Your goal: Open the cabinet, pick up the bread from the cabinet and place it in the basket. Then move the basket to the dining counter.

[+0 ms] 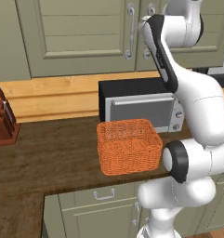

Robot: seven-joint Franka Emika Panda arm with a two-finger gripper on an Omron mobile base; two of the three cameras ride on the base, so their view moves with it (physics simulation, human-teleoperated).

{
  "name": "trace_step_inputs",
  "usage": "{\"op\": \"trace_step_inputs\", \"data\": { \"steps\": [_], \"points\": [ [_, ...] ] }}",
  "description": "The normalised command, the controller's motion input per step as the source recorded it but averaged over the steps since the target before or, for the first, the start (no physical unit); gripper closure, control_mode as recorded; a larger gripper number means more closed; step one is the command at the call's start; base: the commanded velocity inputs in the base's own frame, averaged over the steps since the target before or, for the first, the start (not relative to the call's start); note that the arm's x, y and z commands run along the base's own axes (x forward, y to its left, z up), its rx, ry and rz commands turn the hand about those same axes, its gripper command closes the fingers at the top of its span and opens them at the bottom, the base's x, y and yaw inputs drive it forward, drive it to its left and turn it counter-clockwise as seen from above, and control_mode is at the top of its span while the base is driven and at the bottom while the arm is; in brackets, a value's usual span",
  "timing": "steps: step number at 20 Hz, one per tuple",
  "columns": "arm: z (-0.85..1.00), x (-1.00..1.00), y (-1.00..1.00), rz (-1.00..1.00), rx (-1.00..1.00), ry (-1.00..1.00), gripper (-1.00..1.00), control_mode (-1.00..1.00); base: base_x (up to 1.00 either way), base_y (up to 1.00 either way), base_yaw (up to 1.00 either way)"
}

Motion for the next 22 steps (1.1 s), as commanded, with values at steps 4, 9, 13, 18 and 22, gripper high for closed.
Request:
{"op": "trace_step_inputs", "data": {
  "steps": [4, 9, 13, 18, 22],
  "points": [
    [0.0, 0.5, 0.22, 0.0, 0.0, -0.03, -1.0, -1.0, 0.0, 0.0, 0.0],
    [0.0, 0.53, -0.01, 0.0, 0.0, -0.03, -1.0, -1.0, 0.0, 0.0, 0.0],
    [-0.07, 0.49, -0.03, 0.0, 0.0, -0.04, -1.0, -1.0, 0.0, 0.0, 0.0],
    [-0.43, 0.35, -0.01, 0.0, 0.0, -0.13, -1.0, -1.0, 0.0, 0.0, 0.0],
    [-0.29, 0.34, 0.0, 0.01, 0.0, -0.13, -1.0, -1.0, 0.0, 0.0, 0.0]
  ]
}}
